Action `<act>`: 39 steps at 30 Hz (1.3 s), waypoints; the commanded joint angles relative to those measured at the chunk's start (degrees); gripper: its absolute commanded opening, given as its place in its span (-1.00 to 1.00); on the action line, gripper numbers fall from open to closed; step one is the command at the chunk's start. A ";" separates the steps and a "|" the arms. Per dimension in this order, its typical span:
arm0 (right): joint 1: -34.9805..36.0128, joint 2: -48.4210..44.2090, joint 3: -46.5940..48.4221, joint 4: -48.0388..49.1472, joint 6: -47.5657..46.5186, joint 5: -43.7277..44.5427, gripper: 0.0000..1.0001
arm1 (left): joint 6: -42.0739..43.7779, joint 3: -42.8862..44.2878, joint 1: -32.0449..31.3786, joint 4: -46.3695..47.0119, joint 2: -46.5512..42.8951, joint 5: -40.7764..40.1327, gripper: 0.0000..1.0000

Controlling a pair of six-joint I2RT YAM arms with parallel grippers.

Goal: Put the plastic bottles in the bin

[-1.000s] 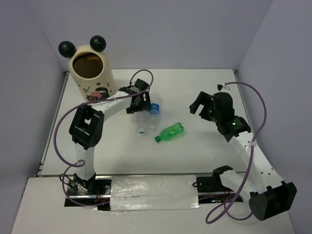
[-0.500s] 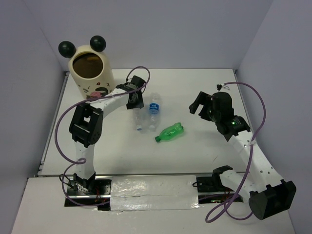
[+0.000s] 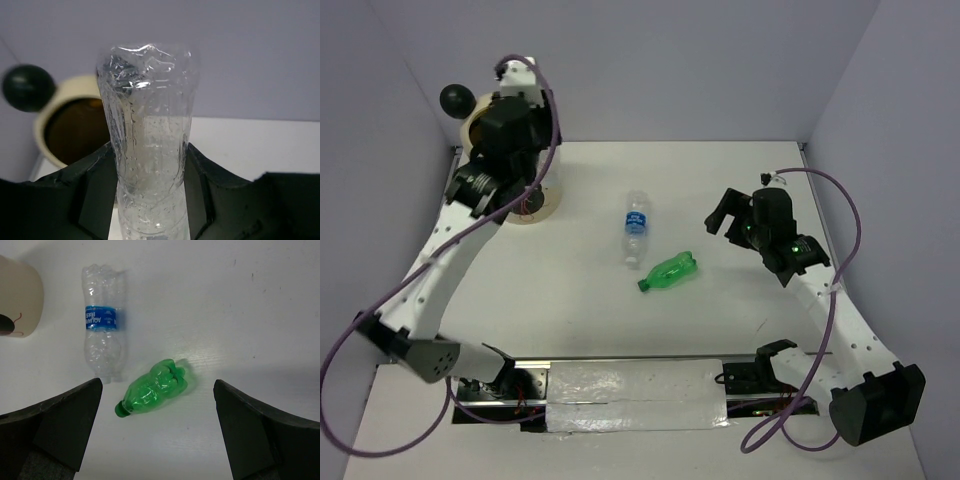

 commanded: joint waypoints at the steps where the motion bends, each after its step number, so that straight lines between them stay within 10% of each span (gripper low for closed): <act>1: 0.53 0.53 0.84 1.85 0.25 -0.72 1.00 | 17.45 -7.89 1.05 16.36 -6.33 -4.88 0.17; 9: 0.54 1.15 1.45 1.68 0.07 -0.72 1.00 | 31.99 -27.51 10.79 51.45 -14.71 7.68 0.15; 39: 0.45 5.01 2.69 1.33 -1.25 0.69 1.00 | 12.82 -41.92 26.19 84.95 1.02 29.05 0.32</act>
